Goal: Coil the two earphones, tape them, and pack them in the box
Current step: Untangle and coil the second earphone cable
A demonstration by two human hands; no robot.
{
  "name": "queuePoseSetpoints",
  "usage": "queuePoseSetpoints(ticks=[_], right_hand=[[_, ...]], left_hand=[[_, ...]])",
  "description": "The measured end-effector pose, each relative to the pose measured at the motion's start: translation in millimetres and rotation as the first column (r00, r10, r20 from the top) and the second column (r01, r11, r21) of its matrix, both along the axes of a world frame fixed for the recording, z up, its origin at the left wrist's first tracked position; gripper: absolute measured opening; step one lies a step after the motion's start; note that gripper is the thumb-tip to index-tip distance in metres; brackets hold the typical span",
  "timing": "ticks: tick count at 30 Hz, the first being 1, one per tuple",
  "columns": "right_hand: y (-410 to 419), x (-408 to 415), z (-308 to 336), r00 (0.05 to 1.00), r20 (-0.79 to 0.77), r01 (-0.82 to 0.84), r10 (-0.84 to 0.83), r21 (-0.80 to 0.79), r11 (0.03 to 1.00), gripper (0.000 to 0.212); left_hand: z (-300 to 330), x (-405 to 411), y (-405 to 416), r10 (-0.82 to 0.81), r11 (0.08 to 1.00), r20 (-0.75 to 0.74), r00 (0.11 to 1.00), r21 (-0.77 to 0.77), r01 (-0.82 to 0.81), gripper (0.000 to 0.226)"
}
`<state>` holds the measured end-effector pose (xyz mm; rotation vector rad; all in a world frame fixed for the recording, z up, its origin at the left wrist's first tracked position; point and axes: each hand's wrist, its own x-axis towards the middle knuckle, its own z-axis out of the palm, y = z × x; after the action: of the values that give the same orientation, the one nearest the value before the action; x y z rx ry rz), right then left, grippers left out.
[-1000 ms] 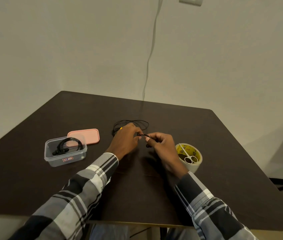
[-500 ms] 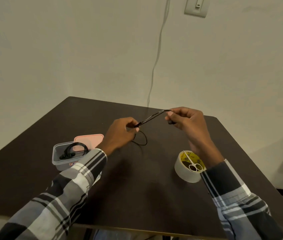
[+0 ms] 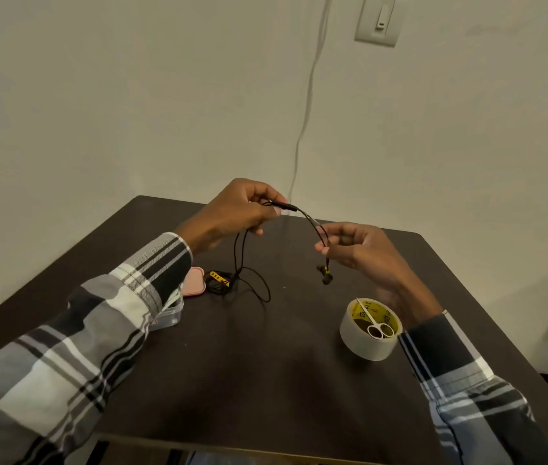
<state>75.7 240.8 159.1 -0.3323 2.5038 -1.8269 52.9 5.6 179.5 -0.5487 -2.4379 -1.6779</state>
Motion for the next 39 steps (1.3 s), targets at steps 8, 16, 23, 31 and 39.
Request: queuePoseSetpoints(ticks=[8, 16, 23, 31, 39], right_hand=[[-18, -3, 11, 0.987, -0.023, -0.161, 0.161, 0.011, 0.987, 0.025], [-15, -11, 6, 0.996, -0.044, -0.074, 0.073, -0.021, 0.997, 0.021], [0, -15, -7, 0.999, -0.026, 0.02, -0.021, -0.028, 0.999, 0.016], [8, -26, -10, 1.0, -0.017, 0.001, 0.0, 0.073, 0.997, 0.018], [-18, -23, 14, 0.976, -0.09, -0.19, 0.197, 0.077, 0.979, 0.039]], left_hand=[[29, 1, 16, -0.084, 0.979, -0.054, 0.995, -0.189, 0.072, 0.019], [19, 2, -4, -0.086, 0.961, -0.001, 0.996, -0.265, 0.083, 0.02], [16, 2, -37, -0.036, 0.929, 0.041, 0.999, -0.368, 0.048, 0.025], [15, 2, -46, -0.048, 0.972, -0.023, 0.999, -0.229, 0.042, 0.025], [26, 0, 1, -0.088, 0.964, -0.116, 0.989, -0.261, 0.055, 0.021]])
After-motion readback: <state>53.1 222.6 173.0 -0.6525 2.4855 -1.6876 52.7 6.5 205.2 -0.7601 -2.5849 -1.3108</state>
